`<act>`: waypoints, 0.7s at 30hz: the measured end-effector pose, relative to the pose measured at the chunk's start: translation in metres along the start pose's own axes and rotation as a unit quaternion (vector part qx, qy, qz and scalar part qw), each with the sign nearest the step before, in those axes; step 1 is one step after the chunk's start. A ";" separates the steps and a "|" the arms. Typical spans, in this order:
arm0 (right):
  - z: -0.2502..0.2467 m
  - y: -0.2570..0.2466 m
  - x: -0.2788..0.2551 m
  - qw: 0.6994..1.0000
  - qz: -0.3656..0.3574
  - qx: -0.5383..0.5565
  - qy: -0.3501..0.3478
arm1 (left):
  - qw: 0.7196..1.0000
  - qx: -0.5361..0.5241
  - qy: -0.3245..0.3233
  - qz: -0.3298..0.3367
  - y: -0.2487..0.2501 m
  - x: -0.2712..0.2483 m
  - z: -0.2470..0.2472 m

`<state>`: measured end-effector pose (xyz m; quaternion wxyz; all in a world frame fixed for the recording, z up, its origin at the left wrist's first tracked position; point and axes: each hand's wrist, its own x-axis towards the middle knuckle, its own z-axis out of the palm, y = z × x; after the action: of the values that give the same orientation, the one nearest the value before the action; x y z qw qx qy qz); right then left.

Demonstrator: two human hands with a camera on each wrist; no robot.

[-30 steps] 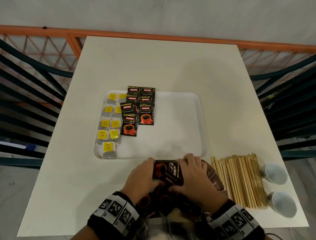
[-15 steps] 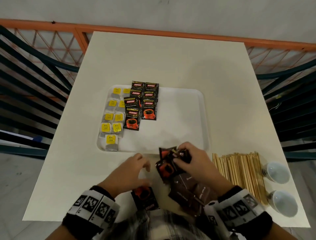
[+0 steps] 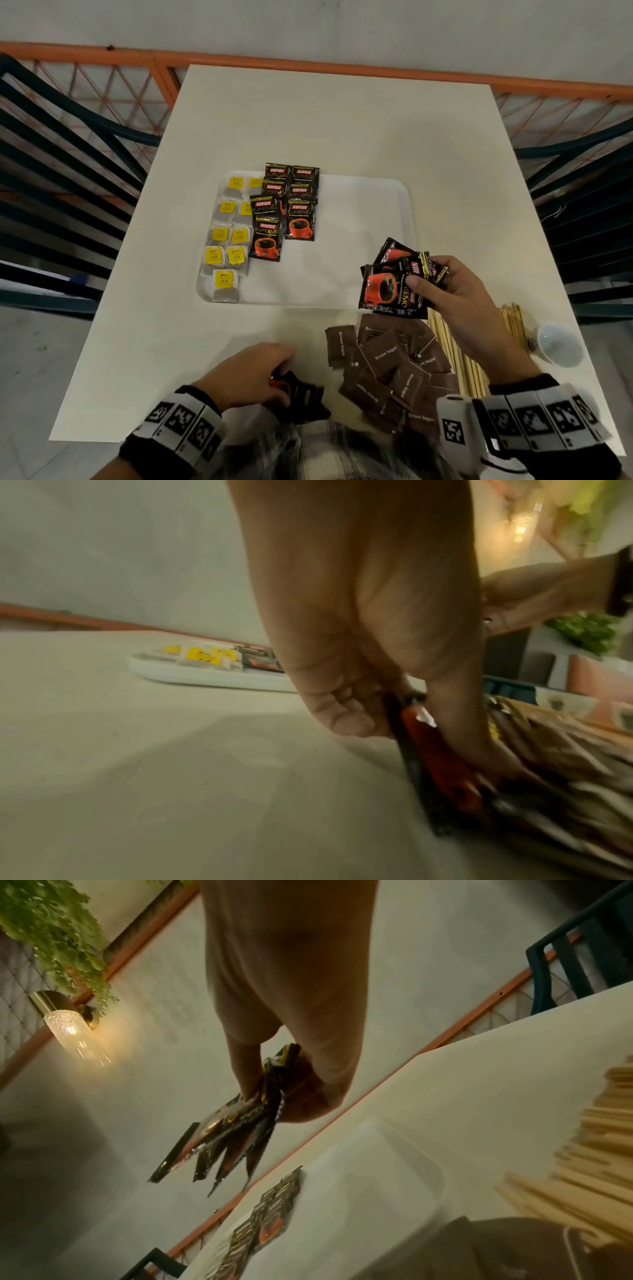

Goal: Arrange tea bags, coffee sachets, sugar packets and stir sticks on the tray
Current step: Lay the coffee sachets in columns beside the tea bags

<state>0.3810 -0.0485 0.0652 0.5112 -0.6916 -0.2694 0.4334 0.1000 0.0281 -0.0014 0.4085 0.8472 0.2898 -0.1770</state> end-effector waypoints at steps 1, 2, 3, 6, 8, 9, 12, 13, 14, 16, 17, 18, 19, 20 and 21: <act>0.002 -0.002 -0.003 1.000 0.000 0.008 -0.010 | 1.000 -0.030 0.008 -0.001 -0.001 -0.001 -0.003; 0.004 -0.004 -0.006 1.000 0.000 0.013 -0.022 | 0.998 -0.059 0.022 -0.001 -0.002 -0.002 -0.006; 0.006 -0.006 -0.008 0.999 0.004 0.019 -0.034 | 0.995 -0.095 0.035 -0.009 -0.001 -0.003 -0.011; 0.019 -0.010 -0.013 0.996 0.022 0.038 -0.072 | 0.960 -0.272 0.048 -0.052 0.005 -0.003 -0.028; 0.028 -0.010 -0.014 0.994 0.033 0.043 -0.099 | 0.922 -0.378 0.057 -0.052 0.011 -0.003 -0.041; 0.032 -0.010 -0.014 0.991 0.038 0.051 -0.116 | 0.908 -0.409 0.071 -0.050 0.013 -0.003 -0.047; 0.047 -0.012 -0.013 0.982 0.053 0.036 -0.180 | 0.852 -0.509 0.115 -0.034 0.021 -0.001 -0.059; 0.054 -0.013 -0.013 0.978 0.048 0.005 -0.204 | 0.833 -0.539 0.116 -0.041 0.024 -0.002 -0.061; 0.061 -0.014 -0.012 0.973 0.032 -0.041 -0.227 | 0.818 -0.564 0.101 -0.045 0.027 -0.002 -0.063; 0.074 -0.017 -0.010 0.954 -0.019 -0.133 -0.268 | 0.789 -0.610 0.051 -0.059 0.034 -0.006 -0.066; 0.081 -0.019 -0.009 0.944 -0.039 -0.166 -0.282 | 0.775 -0.629 0.027 -0.055 0.036 -0.008 -0.067; 0.087 -0.022 -0.009 0.934 -0.055 -0.195 -0.294 | 0.763 -0.645 0.014 -0.036 0.037 -0.010 -0.068; 0.094 -0.026 -0.008 0.922 -0.074 -0.230 -0.302 | 0.748 -0.663 0.012 -0.011 0.036 -0.010 -0.068; 0.099 -0.027 -0.008 0.908 -0.097 -0.268 -0.308 | 0.735 -0.678 0.011 0.009 0.033 -0.011 -0.067; 0.105 -0.027 -0.007 0.891 -0.119 -0.303 -0.315 | 0.718 -0.696 0.009 0.018 0.027 -0.013 -0.065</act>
<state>0.2879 0.0048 0.0821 0.2131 -0.6024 -0.6151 0.4619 0.1118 0.0619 0.0610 0.8837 0.3305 0.3192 0.0895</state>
